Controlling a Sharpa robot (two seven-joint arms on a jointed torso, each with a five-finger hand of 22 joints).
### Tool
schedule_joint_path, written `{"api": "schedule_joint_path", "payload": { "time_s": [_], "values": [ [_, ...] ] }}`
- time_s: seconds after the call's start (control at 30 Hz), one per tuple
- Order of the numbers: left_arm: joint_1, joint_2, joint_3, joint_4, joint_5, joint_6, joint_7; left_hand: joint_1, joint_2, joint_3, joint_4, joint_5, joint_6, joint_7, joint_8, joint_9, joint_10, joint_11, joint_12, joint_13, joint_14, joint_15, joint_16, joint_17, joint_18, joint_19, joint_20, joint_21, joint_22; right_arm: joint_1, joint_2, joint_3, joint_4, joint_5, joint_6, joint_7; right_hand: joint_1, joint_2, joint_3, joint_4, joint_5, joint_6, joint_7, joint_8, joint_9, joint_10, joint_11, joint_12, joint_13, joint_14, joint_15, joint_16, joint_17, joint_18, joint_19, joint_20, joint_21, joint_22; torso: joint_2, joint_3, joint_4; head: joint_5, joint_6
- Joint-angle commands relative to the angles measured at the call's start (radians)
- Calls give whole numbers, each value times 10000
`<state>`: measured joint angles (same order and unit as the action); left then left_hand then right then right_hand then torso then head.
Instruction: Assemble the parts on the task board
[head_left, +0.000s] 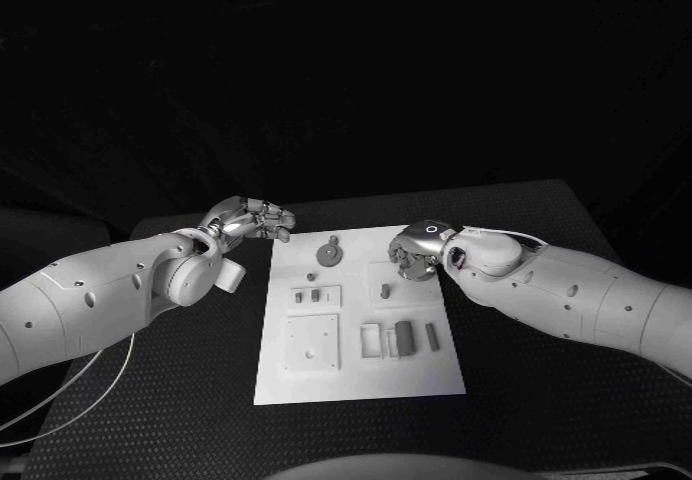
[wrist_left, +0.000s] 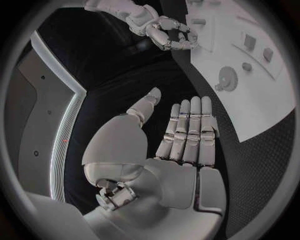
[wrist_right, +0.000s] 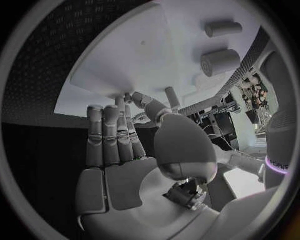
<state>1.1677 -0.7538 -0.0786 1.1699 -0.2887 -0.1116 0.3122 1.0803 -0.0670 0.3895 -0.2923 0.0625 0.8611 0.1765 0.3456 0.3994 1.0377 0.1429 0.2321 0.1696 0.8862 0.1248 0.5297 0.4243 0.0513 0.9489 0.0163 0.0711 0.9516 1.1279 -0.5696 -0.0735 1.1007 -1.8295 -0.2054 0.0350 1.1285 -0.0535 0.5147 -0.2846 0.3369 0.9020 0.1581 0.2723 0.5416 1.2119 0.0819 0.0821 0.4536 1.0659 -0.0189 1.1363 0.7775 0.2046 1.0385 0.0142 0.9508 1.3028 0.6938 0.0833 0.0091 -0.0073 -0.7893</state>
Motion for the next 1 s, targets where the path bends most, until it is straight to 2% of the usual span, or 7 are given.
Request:
{"api": "schedule_joint_path", "payload": {
  "time_s": [0.03,0.23,0.47,0.7,0.8,1.0],
  "values": [
    [12,0,6,9,73,120,49,28,111,-43,0,-53,-91,10,16,-11,71,1,-60,-15,92,-10,-54,15,175,12,86,-20,-19,-116,-4,-79,-51,-353,409,-11,44,125,24,-71,-29,116,-4,59,23,117,-7,17,-132,5,-78,-48,19,572,-11,-41,-63,24,1,4,-6,-15,-7],
    [13,-16,6,13,73,116,5,40,124,-50,-2,-53,-90,9,16,-12,73,0,-59,-26,100,-11,-65,24,177,13,85,-19,-27,-117,-28,-88,-49,-504,548,-44,305,117,57,-83,-27,308,-88,162,56,280,-62,64,-164,17,-127,-67,35,572,-32,-46,-61,69,0,7,-8,-29,-18],
    [13,-25,6,10,73,117,-21,58,133,-59,-4,-53,-90,9,16,-14,73,1,-60,-41,107,-13,-81,35,178,15,84,-18,-37,-117,-49,-98,-33,-685,466,-85,393,-26,45,-80,-30,358,-106,180,54,329,-76,69,-185,31,-141,-77,43,572,-31,-43,-60,89,-6,11,-8,-47,-26],
    [13,-25,5,2,73,98,-48,87,146,-66,-5,-53,-86,7,18,-15,78,0,-58,-58,123,-16,-97,51,180,21,82,-16,-48,-120,-56,-101,-1,-965,295,-167,542,19,66,-84,-27,571,-189,280,90,569,-168,163,-177,172,-223,-67,54,572,66,-71,-21,120,-8,14,-7,-65,-33],
    [13,-19,5,-8,73,110,-48,99,149,-69,-6,-53,-84,6,19,-15,79,0,-57,-64,129,-18,-103,58,180,24,81,-14,-52,-121,-78,-108,5,-1077,301,-191,660,-25,67,-89,-213,593,-200,284,93,599,-187,162,-188,207,-241,-90,48,572,83,-94,-16,132,-8,11,-6,-75,-39],
    [13,-18,5,-22,73,102,-53,115,153,-75,-5,-53,-81,5,20,-16,84,-1,-55,-74,139,-20,-112,68,181,29,79,-12,-59,-122,-124,-131,45,-1152,365,-177,1014,-155,128,-103,-218,615,-211,277,91,625,-199,148,-212,229,-252,-142,44,572,62,-114,-39,148,-8,14,-7,-95,-48]
  ]
}}
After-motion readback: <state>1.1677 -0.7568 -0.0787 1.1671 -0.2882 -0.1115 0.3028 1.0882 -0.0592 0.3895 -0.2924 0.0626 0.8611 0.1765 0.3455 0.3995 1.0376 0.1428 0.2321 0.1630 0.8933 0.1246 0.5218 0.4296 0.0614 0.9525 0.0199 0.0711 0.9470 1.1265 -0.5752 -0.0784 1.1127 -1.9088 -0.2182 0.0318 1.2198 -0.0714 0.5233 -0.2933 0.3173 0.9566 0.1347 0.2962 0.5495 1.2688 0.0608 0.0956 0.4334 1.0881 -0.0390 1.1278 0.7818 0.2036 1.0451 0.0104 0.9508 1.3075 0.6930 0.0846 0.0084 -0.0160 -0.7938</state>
